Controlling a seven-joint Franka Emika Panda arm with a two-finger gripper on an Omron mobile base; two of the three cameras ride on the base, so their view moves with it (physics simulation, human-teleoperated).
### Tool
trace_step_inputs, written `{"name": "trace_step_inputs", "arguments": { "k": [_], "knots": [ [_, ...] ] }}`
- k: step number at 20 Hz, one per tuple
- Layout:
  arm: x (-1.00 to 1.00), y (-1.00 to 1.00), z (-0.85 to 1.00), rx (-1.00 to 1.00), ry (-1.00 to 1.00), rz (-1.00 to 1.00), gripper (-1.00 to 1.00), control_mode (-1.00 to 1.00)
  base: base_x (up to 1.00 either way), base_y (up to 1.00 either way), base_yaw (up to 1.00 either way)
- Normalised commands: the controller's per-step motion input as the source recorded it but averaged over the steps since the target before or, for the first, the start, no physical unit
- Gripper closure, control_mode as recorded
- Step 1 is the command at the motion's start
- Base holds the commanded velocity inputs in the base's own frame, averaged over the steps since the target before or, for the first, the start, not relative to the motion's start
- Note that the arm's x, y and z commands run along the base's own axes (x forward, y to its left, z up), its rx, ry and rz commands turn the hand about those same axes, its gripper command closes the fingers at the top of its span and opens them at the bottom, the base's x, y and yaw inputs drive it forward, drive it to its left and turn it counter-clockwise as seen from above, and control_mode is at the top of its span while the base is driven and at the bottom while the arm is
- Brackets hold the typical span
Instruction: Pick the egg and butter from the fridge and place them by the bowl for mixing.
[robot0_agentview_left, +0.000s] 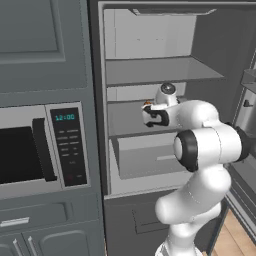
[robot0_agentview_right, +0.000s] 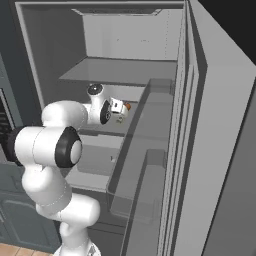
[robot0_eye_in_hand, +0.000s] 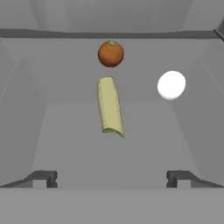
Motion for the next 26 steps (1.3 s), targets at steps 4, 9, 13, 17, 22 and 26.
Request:
{"name": "trace_step_inputs", "arguments": {
  "k": [4,9,13,17,22,26],
  "knots": [
    [0.66,-0.15,-0.25,0.0,0.0,0.0,-1.0,-1.0,0.0,0.0,0.0],
    [0.64,-0.03,-0.25,0.0,0.0,0.0,-1.0,-1.0,0.0,0.0,0.0],
    [0.47,0.0,-0.27,0.0,0.0,0.0,-1.0,-1.0,0.0,0.0,0.0],
    [0.25,0.0,-0.26,0.0,0.02,0.0,-1.0,-1.0,0.0,0.0,0.0],
    [0.22,0.0,-0.27,0.0,0.02,0.0,-1.0,-1.0,0.0,0.0,0.0],
    [0.1,0.0,-0.16,0.0,0.0,0.0,-1.0,-1.0,0.0,0.0,0.0]
  ]
}}
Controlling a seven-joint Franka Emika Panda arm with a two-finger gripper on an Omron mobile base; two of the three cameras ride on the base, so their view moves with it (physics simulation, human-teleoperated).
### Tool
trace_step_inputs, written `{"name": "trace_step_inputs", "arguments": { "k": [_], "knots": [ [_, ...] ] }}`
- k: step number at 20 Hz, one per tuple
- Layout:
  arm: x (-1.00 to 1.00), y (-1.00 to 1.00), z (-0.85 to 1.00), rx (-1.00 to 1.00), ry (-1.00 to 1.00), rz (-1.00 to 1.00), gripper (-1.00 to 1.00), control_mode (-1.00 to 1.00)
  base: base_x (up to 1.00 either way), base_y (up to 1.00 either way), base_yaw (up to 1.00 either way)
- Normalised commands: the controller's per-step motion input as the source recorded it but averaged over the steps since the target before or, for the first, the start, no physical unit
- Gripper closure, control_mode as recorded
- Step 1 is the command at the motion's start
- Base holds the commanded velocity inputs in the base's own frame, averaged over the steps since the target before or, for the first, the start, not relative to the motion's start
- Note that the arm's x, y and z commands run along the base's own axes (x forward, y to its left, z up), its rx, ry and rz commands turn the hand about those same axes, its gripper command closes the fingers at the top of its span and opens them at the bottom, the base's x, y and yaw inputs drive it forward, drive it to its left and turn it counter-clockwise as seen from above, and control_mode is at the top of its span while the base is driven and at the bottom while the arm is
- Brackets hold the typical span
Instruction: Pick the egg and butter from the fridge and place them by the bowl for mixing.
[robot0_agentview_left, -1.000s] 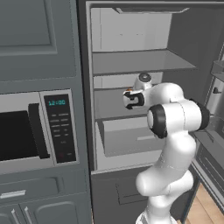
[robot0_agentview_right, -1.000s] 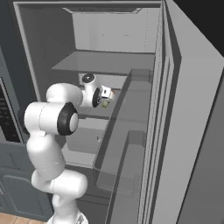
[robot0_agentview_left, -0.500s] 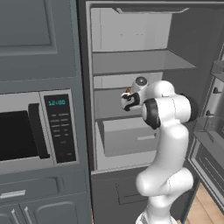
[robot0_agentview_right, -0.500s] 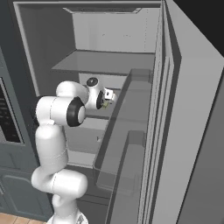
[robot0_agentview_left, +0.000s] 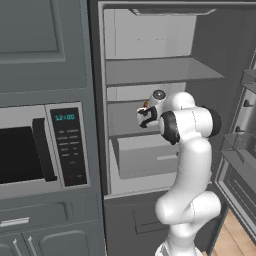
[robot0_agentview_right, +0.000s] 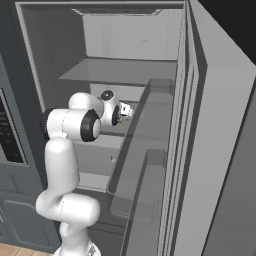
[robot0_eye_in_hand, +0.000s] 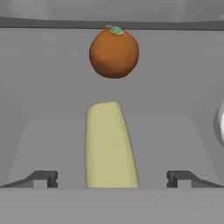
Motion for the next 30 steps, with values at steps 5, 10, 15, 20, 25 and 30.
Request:
{"name": "trace_step_inputs", "arguments": {
  "k": [5,10,15,20,25,30],
  "knots": [
    [0.0,0.0,-0.15,0.01,0.0,0.0,1.0,-1.0,0.0,0.0,0.0],
    [0.0,-0.02,-0.06,0.01,0.0,0.0,1.0,-1.0,0.0,0.0,0.0],
    [-0.04,-0.17,0.0,0.0,-0.1,0.0,1.0,-1.0,0.0,0.0,0.0],
    [-0.19,-0.14,0.44,0.0,0.02,-0.09,1.0,-1.0,0.0,0.0,0.0],
    [-0.54,0.0,0.11,0.0,-0.01,0.0,1.0,-1.0,0.0,0.0,0.0],
    [-0.65,0.0,0.02,0.0,-0.06,-0.01,1.0,-1.0,0.0,0.0,0.0]
  ]
}}
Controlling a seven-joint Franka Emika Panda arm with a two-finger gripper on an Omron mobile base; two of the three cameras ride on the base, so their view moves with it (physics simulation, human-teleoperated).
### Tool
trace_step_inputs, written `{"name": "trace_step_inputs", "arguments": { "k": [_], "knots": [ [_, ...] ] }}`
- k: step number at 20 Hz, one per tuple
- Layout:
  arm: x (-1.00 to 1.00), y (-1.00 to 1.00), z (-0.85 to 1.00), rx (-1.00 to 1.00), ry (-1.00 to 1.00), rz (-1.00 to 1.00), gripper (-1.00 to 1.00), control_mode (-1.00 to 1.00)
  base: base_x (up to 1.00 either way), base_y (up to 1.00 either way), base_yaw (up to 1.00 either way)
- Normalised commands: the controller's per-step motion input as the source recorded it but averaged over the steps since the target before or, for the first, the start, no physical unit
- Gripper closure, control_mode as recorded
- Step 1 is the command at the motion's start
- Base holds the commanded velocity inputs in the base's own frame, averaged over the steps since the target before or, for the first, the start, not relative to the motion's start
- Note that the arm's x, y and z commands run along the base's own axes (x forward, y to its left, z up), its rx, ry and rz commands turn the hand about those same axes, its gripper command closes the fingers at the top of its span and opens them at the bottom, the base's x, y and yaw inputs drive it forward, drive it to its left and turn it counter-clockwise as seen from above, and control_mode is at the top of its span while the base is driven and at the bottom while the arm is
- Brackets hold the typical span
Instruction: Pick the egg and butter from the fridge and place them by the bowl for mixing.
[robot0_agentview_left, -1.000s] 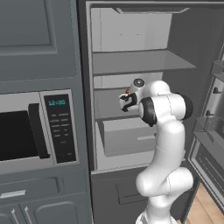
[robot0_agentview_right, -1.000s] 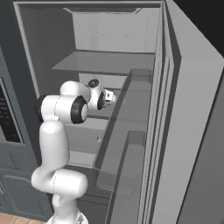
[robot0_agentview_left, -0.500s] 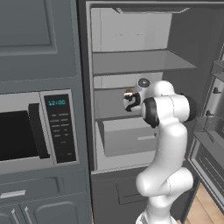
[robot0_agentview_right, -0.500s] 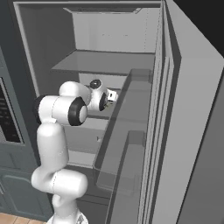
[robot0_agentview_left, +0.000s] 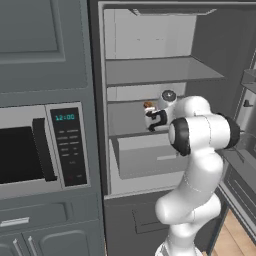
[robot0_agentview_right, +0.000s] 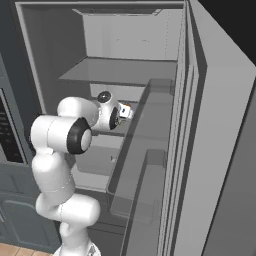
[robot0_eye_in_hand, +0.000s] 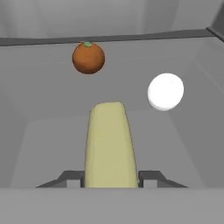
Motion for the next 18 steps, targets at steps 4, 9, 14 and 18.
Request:
{"name": "trace_step_inputs", "arguments": {
  "k": [4,9,14,18],
  "knots": [
    [-0.85,0.0,0.24,0.0,0.0,0.0,1.0,-1.0,0.0,0.0,0.0],
    [-0.86,0.0,0.54,0.0,0.04,0.0,1.0,-1.0,0.0,0.0,0.0],
    [-0.75,0.0,0.7,0.05,0.27,0.0,1.0,-1.0,0.0,0.0,0.0],
    [-0.85,0.0,0.45,0.02,0.34,0.0,1.0,-1.0,0.0,0.0,0.0]
  ]
}}
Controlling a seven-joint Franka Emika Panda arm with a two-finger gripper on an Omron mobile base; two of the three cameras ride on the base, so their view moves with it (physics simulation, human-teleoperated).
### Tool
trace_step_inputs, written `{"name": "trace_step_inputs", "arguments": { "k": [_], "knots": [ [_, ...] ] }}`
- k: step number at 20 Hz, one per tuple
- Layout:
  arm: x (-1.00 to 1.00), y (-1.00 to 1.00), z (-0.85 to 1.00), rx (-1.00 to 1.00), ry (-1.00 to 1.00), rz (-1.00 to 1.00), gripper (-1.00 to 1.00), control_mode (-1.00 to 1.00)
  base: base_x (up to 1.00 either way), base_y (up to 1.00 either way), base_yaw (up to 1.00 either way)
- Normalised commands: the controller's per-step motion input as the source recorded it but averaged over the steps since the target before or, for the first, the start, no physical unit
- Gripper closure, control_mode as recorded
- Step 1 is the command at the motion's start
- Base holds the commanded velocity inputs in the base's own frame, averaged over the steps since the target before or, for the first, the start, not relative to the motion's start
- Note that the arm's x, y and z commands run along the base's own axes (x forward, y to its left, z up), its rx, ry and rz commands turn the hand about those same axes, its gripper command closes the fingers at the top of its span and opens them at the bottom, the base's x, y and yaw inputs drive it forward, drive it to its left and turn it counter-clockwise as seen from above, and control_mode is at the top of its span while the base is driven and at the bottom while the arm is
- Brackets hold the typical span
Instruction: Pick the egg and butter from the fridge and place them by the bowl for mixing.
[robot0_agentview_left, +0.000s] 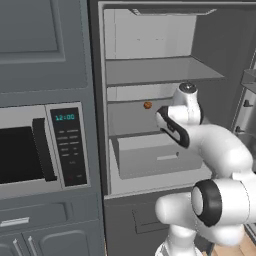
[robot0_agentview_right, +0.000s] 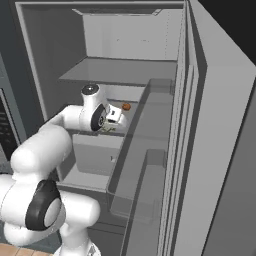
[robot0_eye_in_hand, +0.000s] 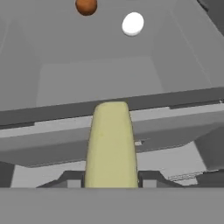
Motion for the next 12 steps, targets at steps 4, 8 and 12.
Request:
{"name": "trace_step_inputs", "arguments": {
  "k": [4,8,12],
  "knots": [
    [-1.0,0.0,0.11,0.0,0.12,0.0,1.0,-1.0,0.0,0.0,0.0],
    [-0.96,0.0,0.17,0.0,0.06,0.0,1.0,-1.0,0.0,0.0,0.0],
    [-0.92,0.01,0.34,0.0,0.0,0.0,1.0,-1.0,0.0,0.0,0.0]
  ]
}}
